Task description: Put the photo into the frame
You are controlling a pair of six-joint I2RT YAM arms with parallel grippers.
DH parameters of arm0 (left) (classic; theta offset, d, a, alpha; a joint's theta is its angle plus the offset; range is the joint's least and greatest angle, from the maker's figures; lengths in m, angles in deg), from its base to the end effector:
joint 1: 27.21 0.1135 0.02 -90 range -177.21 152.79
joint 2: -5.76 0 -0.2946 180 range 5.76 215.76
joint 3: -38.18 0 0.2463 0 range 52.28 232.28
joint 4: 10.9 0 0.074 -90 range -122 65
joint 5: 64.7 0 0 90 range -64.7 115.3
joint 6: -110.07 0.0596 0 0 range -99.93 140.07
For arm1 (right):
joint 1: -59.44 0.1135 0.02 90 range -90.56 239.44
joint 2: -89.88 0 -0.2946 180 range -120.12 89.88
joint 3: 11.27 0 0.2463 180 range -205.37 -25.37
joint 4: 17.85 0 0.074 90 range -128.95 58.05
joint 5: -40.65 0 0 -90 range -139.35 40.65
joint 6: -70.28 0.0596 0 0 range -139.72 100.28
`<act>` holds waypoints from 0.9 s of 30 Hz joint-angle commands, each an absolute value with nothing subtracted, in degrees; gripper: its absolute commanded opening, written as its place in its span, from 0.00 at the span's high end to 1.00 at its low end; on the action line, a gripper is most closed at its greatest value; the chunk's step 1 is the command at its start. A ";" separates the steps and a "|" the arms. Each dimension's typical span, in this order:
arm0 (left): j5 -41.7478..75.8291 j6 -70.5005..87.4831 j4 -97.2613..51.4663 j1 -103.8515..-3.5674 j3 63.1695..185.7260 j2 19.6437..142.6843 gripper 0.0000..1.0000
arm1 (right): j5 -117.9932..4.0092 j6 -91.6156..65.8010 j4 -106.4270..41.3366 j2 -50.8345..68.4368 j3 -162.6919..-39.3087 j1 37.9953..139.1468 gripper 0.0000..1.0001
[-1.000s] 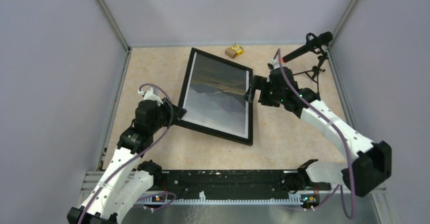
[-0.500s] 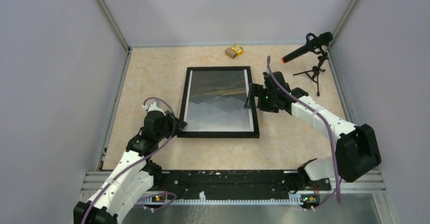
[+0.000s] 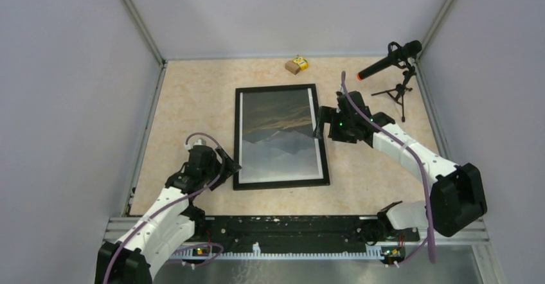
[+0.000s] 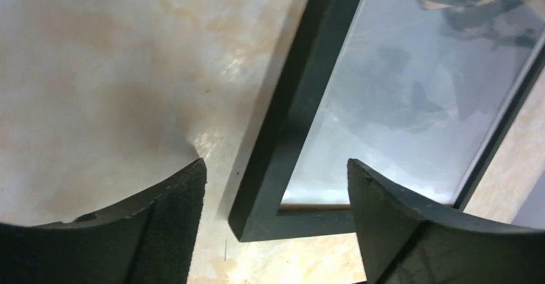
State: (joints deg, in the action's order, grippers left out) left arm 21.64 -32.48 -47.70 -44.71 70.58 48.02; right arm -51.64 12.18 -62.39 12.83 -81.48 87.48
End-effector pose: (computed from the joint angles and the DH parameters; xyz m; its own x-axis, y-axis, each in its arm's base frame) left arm 0.1288 -0.0446 0.1724 -0.6932 -0.6122 -0.3805 -0.3428 0.7444 -0.5731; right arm 0.2477 0.1346 0.2669 -0.8453 0.1480 -0.5134 -0.0531 0.9329 0.3563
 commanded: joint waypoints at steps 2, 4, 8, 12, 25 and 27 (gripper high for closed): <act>24.76 -33.58 -53.56 -44.42 74.51 49.74 0.02 | -49.54 9.31 -66.98 20.38 -84.67 87.22 0.02; 24.77 -32.21 -55.42 -44.40 77.34 50.10 0.02 | -49.53 8.02 -68.94 23.28 -86.25 87.22 0.01; 26.66 -24.91 -57.18 -44.44 87.18 49.80 0.01 | -46.82 5.35 -74.78 29.12 -91.27 87.21 0.01; 23.60 -14.58 -54.25 -44.44 97.77 49.94 0.02 | -44.72 2.17 -81.74 32.88 -97.10 87.17 0.01; 12.97 0.90 -50.79 -44.44 132.75 60.57 0.02 | -41.42 1.30 -86.44 44.34 -109.79 87.17 0.01; 9.67 0.64 -49.75 -44.44 135.18 61.07 0.01 | -42.21 1.71 -85.79 46.09 -110.78 87.19 0.01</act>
State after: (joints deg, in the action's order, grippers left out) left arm 15.52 -1.75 -50.63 -44.60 128.99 59.49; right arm -42.70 1.05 -85.64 43.08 -107.28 87.43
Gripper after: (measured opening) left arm 0.986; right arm 0.987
